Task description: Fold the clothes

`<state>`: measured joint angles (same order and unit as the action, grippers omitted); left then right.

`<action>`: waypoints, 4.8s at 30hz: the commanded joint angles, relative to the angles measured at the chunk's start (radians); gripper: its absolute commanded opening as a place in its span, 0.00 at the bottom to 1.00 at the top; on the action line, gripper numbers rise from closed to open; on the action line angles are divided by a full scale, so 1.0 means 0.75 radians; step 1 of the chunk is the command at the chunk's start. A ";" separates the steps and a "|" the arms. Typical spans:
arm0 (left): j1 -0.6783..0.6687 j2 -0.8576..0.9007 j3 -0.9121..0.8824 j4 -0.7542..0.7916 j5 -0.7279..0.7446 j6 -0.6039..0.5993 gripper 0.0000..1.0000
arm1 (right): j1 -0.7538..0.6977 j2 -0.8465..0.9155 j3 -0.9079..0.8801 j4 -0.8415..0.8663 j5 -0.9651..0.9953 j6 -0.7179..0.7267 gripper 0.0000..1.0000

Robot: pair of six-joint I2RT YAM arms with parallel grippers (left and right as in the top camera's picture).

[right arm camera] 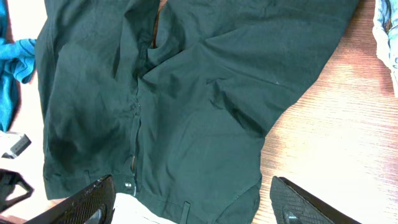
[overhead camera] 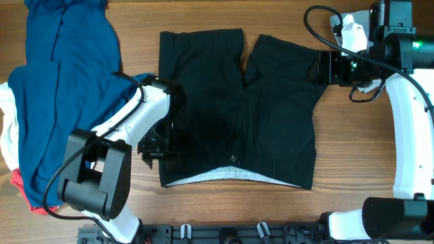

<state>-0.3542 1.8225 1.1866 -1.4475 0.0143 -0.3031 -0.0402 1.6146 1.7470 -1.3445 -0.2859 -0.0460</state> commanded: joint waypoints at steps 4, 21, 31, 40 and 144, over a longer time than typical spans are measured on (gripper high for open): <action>0.008 -0.022 -0.002 0.165 -0.010 -0.066 0.80 | 0.005 0.119 -0.011 0.117 0.031 -0.007 0.80; 0.007 -0.021 -0.002 0.845 -0.006 -0.075 0.86 | 0.012 0.717 -0.011 0.625 0.344 0.333 0.28; 0.007 -0.021 -0.002 0.865 -0.007 -0.075 0.91 | 0.040 0.961 -0.011 0.754 0.331 0.296 0.10; 0.007 -0.013 -0.002 0.875 -0.007 -0.075 0.93 | 0.042 1.135 -0.011 1.304 0.325 0.311 0.21; 0.479 -0.771 0.228 0.632 0.303 0.226 0.95 | 0.716 0.128 -0.221 0.148 0.305 0.573 0.93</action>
<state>-0.0013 1.2327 1.3579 -0.9722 0.2787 -0.1501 0.4923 1.7237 1.6676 -1.2984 -0.0540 0.3820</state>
